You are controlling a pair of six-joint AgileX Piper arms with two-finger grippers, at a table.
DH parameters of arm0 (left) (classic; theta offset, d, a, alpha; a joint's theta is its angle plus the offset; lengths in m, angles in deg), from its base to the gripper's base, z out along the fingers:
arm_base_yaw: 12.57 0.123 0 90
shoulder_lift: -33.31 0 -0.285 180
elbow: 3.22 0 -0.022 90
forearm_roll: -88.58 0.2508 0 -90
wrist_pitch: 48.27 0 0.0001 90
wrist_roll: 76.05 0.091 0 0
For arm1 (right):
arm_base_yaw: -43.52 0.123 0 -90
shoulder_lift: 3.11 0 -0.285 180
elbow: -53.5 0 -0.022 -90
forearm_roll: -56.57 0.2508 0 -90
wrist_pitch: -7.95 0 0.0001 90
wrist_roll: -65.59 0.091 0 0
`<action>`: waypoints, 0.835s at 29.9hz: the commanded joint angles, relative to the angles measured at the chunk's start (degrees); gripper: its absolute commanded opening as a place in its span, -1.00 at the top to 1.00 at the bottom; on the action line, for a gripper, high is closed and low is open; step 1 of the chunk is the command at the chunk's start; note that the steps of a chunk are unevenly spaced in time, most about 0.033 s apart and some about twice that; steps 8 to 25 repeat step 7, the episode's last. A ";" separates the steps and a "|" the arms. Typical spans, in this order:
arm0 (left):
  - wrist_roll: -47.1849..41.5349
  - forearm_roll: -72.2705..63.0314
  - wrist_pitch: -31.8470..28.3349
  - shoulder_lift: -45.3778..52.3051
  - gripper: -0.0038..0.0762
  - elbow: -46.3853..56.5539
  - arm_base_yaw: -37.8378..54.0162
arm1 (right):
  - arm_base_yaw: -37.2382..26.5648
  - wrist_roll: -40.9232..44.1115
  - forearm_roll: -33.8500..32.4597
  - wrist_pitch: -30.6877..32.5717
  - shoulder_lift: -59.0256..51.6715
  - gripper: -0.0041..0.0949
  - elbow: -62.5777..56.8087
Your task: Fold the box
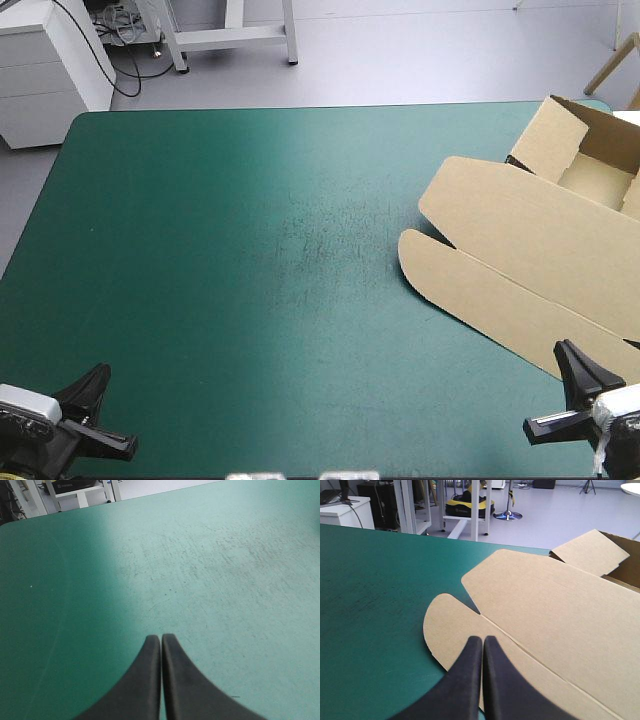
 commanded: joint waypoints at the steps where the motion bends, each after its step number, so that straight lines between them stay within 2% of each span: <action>1: -0.43 0.21 -3.99 0.92 0.93 -1.22 -0.12 | 0.12 3.56 -2.76 -2.87 0.85 0.95 1.40; 25: -0.43 0.30 -3.99 0.92 0.93 -1.22 -0.12 | 0.12 3.56 -2.76 -2.60 0.85 0.95 1.30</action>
